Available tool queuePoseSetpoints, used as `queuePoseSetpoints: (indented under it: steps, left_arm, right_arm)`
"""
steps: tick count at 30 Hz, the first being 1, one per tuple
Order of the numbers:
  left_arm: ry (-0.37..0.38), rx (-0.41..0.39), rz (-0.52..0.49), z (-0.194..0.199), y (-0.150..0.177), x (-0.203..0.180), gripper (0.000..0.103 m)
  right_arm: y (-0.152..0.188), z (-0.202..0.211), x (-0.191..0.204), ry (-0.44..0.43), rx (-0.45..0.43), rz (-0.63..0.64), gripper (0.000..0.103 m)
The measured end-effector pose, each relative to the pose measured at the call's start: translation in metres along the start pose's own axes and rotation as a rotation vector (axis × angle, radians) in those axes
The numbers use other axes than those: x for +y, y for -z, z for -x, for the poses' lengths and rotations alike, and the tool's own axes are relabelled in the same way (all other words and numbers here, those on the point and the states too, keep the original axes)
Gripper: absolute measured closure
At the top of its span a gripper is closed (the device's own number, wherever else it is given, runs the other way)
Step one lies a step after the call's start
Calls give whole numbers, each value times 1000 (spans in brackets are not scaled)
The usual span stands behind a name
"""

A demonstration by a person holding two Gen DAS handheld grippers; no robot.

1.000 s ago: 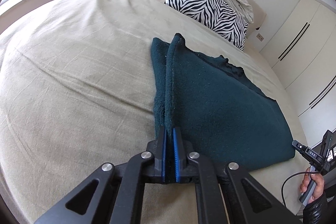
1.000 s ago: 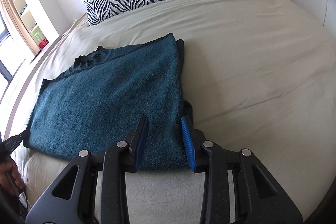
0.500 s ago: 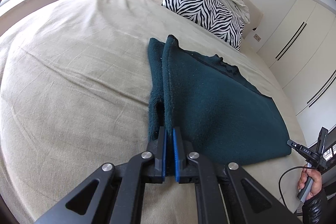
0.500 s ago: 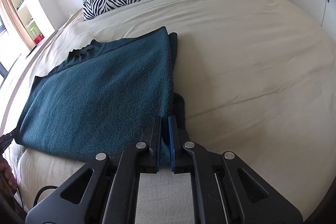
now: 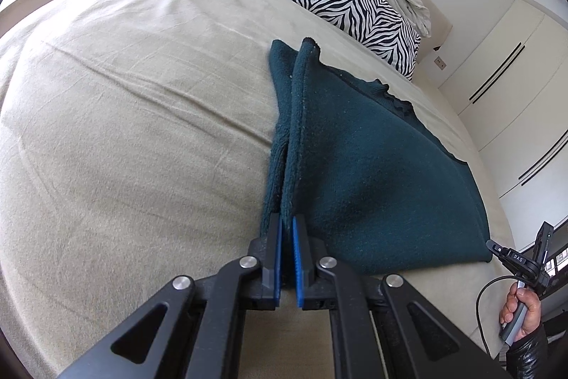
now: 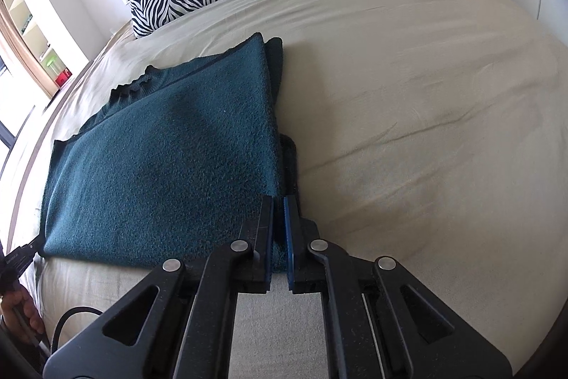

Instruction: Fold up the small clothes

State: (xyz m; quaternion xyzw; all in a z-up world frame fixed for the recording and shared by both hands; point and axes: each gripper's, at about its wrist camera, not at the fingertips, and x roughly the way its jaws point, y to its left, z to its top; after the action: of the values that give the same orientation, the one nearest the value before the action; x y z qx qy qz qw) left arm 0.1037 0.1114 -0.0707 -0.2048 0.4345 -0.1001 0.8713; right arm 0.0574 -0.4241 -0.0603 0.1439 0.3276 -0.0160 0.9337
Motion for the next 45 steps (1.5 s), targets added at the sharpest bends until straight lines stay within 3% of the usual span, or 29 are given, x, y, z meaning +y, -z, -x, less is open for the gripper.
queuePoseSetpoints:
  steps: [12,14,15,16,17,21,25,28,32,36,38,41,43,45]
  left_arm:
    - [24,22,0,0,1,1,95]
    - [26,30,-8,5,1,-2,91]
    - [18,37,-9,8,1,-3,88]
    - [0,38,-9,12,0,-5,83]
    - [-18,28,-14,18,-3,-8,80]
    - [-84,-61,-92,41,-24,-31,70]
    - [-78,-97,-207,24,-58,-69,49]
    - [-84,-110,-310,-10,-84,-104,49]
    - [-74,-113,-399,-64,-116,-142,49]
    - [-141,-62,-370,-118,-132,-134,49]
    - [-148,6,-308,-141,-128,-109,48]
    - [-34,-22,-254,-142,-124,-88,49]
    - [-21,-13,-246,-145,-126,-86,49]
    - [-28,-19,-260,-147,-124,-90,48]
  right_arm:
    - [4,-7,-15,-45,23,-78,95]
    - [2,0,-21,-73,13,-118,84]
    - [1,5,-25,-71,-3,-137,67]
    - [0,12,-29,-61,-27,-159,44]
    - [-2,20,-33,-55,-65,-183,39]
    - [-24,40,-32,-47,-130,-186,38]
    - [-58,31,5,-213,-117,-138,39]
    - [-80,3,51,-394,-63,-94,40]
    - [-100,-48,109,-525,32,-82,40]
    - [-109,-110,148,-665,152,-184,40]
    - [-109,-135,158,-677,203,-214,40]
    - [-112,-155,154,-679,180,-251,43]
    - [-121,-158,129,-699,138,-328,46]
    - [-128,-157,92,-650,79,-412,46]
